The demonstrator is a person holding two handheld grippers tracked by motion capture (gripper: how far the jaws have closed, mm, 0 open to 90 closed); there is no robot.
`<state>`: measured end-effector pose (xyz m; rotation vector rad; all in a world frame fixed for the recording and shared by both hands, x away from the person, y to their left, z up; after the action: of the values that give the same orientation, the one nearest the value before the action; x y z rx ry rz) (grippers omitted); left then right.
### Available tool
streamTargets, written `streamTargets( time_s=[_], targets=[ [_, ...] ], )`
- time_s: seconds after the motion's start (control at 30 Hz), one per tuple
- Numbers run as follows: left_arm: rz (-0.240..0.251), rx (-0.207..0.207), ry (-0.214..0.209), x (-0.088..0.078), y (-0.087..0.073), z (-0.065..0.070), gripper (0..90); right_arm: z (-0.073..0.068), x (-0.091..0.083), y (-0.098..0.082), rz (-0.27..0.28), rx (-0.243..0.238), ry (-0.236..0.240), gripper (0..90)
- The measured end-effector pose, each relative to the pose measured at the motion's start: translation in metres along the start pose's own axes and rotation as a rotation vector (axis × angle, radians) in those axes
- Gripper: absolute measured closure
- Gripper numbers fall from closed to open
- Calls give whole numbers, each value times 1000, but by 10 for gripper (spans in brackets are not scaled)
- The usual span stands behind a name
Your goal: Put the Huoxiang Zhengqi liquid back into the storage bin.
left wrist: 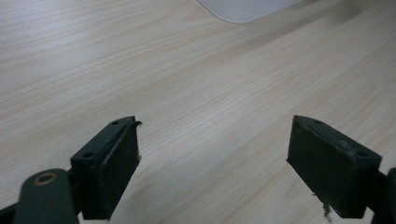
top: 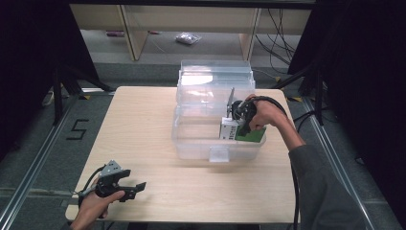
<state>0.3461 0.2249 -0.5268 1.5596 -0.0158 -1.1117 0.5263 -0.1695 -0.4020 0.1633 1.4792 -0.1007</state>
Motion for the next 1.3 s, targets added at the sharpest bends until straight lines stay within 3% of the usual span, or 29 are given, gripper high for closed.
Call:
streamTargets(
  time_s=[0.07,0.1,0.2,0.23,0.27,0.33,0.37,0.47,0.53,0.63,0.7,0.77,0.83,1.1,1.13,1.17,1.2,1.3],
  targets=[
    [7,-2,4,0,0,0,159,3,3,-2,8,-32,4,647],
    [11,-4,6,0,0,1,159,-1,2,-3,-18,35,5,647],
    [7,-3,3,0,0,0,159,1,8,-2,5,-4,8,646],
    [20,-20,3,1,1,2,159,2,10,-3,7,-18,13,646],
    [33,-32,5,2,1,3,160,1,12,-4,1,6,10,646],
    [31,-30,5,2,1,2,159,1,14,-4,0,0,13,646],
    [6,-1,4,0,0,0,159,4,17,-4,9,-46,8,646],
    [3,-3,-1,0,0,0,159,5,19,-5,9,-43,15,646],
    [33,-30,7,2,1,2,159,-1,21,-5,-20,30,28,646],
    [34,-30,7,2,1,2,159,0,25,-6,-20,27,25,646],
    [8,-3,4,0,0,0,159,-1,26,-7,-30,34,38,645],
    [32,-36,3,2,1,3,159,-1,29,-7,-21,26,36,645],
    [26,-30,2,2,1,2,159,0,31,-6,-18,3,41,645],
    [30,-29,5,2,1,2,159,0,35,-4,-30,12,37,644],
    [34,-34,4,2,1,3,159,2,36,-3,-26,-12,41,644],
    [9,-13,2,0,0,1,159,0,35,-4,-34,18,41,644],
    [33,-31,5,2,1,2,159,0,36,-4,-34,19,46,644],
    [-2,0,3,0,0,0,159,1,38,-3,-37,11,41,643]
  ],
)
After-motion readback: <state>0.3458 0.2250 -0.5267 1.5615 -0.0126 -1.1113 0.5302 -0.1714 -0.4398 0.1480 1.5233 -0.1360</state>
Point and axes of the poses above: each handheld gripper's, and its own axes: x roughly forward along the jaws, y roughly out of its top, z roughly to its right, the point moved 4 cm from there along x, roughly forward along the jaws, and after that the axes turned 3 degrees about x, right-handed, at the moved point
